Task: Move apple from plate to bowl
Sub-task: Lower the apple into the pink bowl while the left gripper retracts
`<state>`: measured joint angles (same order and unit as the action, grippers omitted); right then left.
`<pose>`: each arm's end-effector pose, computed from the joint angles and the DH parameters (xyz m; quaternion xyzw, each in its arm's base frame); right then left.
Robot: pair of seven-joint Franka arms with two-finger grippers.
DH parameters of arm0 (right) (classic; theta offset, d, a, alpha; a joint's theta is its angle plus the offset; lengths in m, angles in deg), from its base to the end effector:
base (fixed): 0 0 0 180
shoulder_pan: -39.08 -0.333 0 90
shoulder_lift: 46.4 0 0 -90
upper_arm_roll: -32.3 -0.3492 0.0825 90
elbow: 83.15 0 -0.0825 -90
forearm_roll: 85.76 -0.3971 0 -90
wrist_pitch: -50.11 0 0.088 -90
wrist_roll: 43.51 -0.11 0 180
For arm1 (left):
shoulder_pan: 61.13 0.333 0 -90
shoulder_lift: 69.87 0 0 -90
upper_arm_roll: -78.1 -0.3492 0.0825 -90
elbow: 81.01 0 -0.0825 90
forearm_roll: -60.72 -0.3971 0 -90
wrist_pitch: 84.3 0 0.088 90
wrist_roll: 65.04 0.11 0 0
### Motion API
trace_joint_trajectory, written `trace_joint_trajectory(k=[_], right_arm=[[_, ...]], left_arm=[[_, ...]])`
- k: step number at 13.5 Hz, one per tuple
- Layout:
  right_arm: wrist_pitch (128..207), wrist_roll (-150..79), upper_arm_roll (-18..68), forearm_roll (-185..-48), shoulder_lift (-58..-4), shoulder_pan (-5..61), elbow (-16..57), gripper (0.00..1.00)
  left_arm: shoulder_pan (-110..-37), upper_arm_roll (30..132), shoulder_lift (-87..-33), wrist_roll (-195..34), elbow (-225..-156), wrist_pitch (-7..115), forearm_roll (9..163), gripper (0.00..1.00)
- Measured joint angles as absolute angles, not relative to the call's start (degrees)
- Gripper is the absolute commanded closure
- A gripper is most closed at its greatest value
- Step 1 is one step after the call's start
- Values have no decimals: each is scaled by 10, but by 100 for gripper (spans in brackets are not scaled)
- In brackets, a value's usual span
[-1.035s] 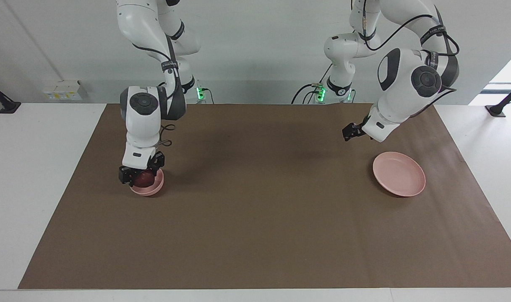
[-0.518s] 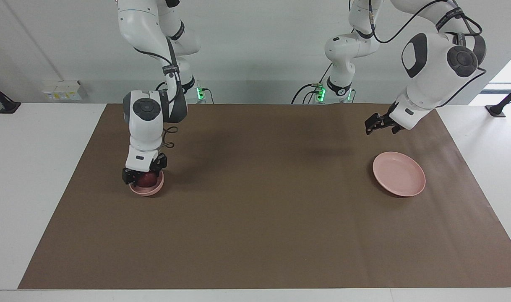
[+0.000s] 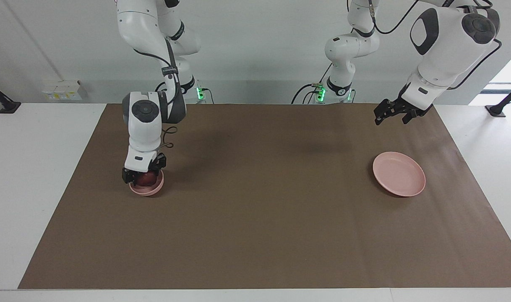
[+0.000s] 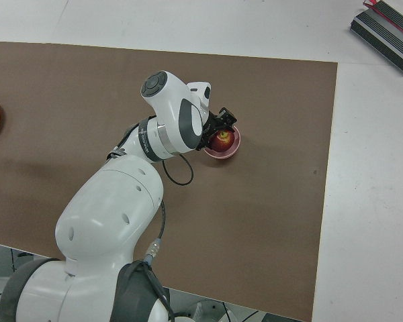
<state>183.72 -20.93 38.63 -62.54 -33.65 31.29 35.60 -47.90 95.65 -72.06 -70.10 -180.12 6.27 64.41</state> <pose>0.6026 0.0099 0.3495 0.9272 0.3381 -0.0124 0.1607 0.5467 -0.0513 0.5992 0.9980 0.0090 -0.0582 0.0217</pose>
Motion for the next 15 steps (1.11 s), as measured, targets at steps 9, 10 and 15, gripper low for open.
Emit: trace_joint_trajectory(k=[9,10,15], right_arm=[[1853,-210,386,-625,-336,323,369,9],[1853,-210,386,-625,-336,323,369,4],[1854,-213,386,-625,-336,323,369,0]], left_arm=[[-494,928,-721,-669,-1778,53,643,0],[-508,904,-720,-657,-1771,54,643,0],[-613,792,-714,-644,-1738,53,643,0]])
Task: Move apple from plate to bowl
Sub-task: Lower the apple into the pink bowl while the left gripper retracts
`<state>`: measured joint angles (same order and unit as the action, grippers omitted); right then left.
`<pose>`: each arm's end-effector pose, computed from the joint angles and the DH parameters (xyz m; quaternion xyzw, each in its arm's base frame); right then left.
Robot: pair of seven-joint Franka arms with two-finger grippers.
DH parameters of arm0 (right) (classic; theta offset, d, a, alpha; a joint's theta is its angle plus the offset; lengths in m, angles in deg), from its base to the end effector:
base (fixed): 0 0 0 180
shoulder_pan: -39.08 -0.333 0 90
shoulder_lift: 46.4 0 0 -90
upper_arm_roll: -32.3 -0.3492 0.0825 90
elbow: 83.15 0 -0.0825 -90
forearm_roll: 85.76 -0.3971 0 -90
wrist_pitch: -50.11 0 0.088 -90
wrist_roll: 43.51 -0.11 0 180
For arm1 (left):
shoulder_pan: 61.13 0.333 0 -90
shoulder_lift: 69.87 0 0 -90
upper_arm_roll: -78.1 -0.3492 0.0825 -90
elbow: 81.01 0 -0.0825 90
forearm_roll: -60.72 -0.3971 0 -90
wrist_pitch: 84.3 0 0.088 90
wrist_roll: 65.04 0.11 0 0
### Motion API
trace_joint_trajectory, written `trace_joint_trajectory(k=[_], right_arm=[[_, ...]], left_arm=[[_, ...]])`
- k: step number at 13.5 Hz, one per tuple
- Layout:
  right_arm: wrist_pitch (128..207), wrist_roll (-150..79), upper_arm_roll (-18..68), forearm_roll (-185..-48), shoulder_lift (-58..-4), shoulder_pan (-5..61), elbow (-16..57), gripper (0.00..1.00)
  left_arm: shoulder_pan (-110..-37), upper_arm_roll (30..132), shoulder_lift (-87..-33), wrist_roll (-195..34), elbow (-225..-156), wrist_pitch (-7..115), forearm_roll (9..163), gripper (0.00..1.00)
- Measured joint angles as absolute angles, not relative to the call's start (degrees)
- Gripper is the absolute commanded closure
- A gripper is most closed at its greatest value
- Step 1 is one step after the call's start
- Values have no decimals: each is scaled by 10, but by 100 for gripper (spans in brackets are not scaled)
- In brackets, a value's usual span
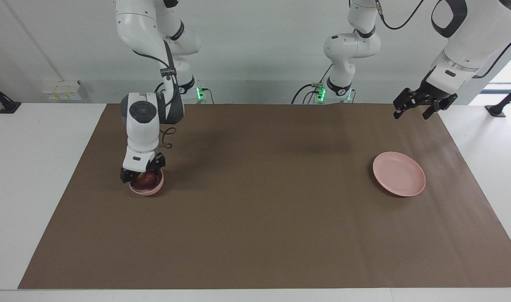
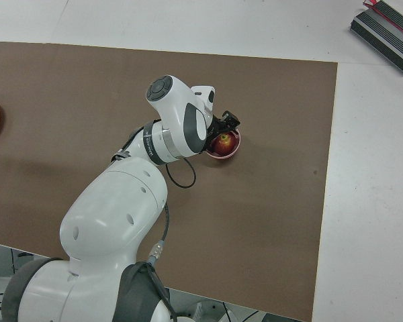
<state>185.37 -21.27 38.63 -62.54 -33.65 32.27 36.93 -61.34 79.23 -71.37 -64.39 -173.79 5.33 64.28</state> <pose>0.5983 0.0010 0.3416 0.9303 0.3311 -0.0100 0.1576 0.5567 -0.0200 0.6456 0.9993 -0.0171 -0.0146 0.0307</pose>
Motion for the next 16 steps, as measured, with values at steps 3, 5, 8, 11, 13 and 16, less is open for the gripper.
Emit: trace_joint_trajectory(k=[3,5,8,11,13,16], right_arm=[[1854,-217,386,-625,-336,323,369,0],[1854,-230,386,-625,-337,322,366,0],[1850,-249,385,-643,-340,320,353,0],[1824,-249,384,-693,-352,319,339,0],[1801,-249,383,-722,-367,318,330,0],[1782,-260,383,-791,-398,319,319,0]], left_arm=[[-654,761,-712,-638,-1727,53,619,0],[-655,759,-712,-635,-1721,53,614,0],[-655,756,-712,-626,-1719,52,614,0],[-655,756,-712,-611,-1719,47,614,0],[-655,756,-712,-609,-1717,28,614,0],[-655,756,-711,-608,-1702,-18,614,0]])
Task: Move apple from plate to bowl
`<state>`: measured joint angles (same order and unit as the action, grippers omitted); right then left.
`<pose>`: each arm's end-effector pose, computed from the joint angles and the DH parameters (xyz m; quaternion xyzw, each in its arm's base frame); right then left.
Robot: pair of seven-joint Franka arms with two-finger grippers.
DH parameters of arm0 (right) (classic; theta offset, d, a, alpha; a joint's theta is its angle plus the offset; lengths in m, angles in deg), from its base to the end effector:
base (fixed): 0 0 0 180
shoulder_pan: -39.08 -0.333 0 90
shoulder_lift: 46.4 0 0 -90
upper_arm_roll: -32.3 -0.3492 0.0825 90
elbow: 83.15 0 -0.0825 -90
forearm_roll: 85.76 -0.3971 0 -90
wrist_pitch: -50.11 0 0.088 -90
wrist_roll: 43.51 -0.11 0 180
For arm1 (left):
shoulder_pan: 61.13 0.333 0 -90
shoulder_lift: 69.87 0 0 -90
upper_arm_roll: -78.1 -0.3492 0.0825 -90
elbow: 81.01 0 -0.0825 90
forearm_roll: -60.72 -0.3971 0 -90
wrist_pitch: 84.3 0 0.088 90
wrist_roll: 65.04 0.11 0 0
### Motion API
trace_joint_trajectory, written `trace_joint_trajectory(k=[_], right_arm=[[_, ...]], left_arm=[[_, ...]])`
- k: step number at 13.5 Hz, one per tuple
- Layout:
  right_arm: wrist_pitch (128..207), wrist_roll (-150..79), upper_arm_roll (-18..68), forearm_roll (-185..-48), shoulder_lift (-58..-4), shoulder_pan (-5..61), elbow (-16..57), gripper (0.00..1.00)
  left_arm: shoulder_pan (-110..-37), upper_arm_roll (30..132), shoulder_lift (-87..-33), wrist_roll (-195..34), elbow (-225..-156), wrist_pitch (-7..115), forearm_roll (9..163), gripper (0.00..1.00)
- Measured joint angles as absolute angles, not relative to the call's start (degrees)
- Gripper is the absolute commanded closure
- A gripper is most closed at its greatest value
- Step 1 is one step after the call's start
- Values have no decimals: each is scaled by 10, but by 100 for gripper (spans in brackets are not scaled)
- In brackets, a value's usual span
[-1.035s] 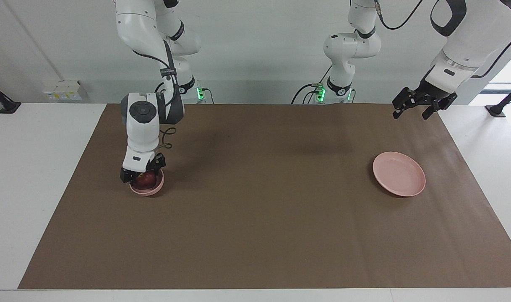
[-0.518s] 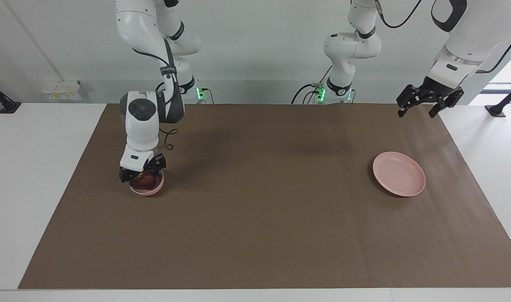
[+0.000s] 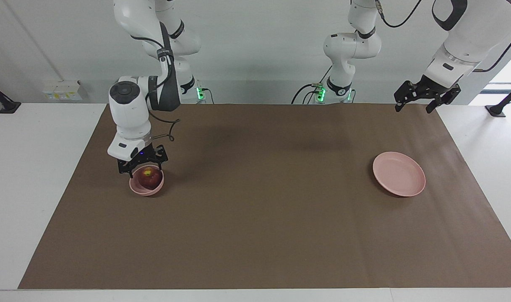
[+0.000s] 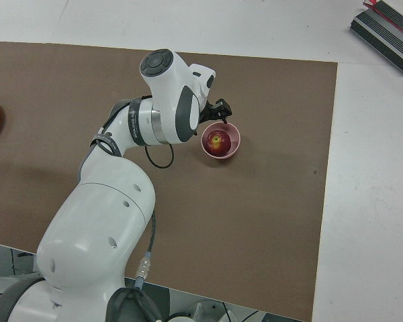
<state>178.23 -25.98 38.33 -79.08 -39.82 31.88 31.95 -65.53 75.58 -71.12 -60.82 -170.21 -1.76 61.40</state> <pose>0.6030 0.0102 0.4333 0.9776 0.1954 0.0480 0.0612 0.5457 -0.0190 0.6628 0.9974 -0.0537 -0.0471 0.0074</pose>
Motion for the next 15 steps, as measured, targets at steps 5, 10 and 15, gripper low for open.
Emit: trace_joint_trajectory(k=[5,10,15], right_arm=[[1699,-342,386,-817,-468,320,298,0],[1487,-362,391,-819,-519,322,179,0],[1370,-362,400,-831,-520,326,65,0]], left_arm=[[-655,756,-708,-608,-1694,-25,614,0],[-655,756,-708,-608,-1694,-27,614,0],[-655,756,-708,-608,-1694,-28,614,0]])
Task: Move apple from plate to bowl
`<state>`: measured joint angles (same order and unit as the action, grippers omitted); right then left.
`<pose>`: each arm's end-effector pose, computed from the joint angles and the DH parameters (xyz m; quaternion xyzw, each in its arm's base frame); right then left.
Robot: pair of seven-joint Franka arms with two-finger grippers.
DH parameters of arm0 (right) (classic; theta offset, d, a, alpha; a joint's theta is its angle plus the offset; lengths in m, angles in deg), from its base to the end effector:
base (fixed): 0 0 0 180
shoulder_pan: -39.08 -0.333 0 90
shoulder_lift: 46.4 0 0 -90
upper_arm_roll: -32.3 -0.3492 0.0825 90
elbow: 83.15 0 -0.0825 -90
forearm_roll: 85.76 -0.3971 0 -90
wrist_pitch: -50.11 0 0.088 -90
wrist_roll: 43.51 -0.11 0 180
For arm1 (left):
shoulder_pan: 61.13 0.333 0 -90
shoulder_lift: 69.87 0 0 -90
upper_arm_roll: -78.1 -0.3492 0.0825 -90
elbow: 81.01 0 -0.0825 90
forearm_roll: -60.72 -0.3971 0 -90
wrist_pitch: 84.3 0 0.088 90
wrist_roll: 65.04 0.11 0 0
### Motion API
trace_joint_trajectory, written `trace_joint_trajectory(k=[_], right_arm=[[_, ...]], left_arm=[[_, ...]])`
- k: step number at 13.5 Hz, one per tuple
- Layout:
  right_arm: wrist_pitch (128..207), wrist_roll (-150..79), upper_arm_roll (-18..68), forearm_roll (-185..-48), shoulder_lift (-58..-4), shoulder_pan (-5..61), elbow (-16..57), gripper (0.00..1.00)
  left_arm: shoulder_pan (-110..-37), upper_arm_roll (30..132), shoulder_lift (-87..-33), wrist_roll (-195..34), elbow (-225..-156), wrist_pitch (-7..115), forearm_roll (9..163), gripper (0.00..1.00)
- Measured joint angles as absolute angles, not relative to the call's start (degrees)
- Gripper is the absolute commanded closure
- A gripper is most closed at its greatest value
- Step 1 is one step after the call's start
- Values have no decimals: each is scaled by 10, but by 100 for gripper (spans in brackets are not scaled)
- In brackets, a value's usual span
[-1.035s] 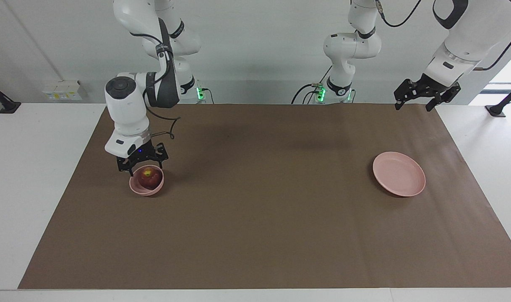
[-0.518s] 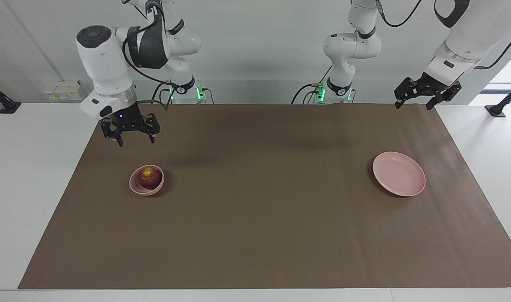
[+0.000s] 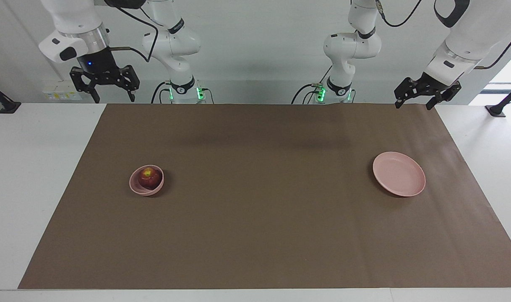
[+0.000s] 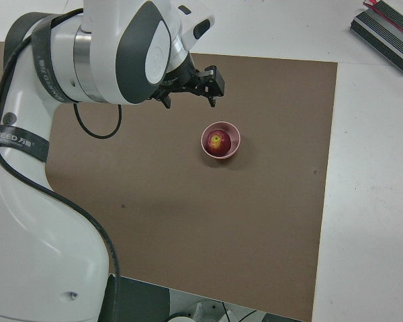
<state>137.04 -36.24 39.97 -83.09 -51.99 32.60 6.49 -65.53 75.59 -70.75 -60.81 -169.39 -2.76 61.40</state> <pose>0.5279 -0.0208 0.7059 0.9982 0.0513 0.0234 0.0185 0.5460 -0.0192 0.6646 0.9972 -0.0539 -0.0519 0.0073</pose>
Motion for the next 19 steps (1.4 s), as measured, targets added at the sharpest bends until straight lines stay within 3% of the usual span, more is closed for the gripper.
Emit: trace_joint_trajectory(k=[19], right_arm=[[1304,-362,403,-840,-517,327,52,0]], left_arm=[[-655,756,-708,-608,-1694,-28,614,0]])
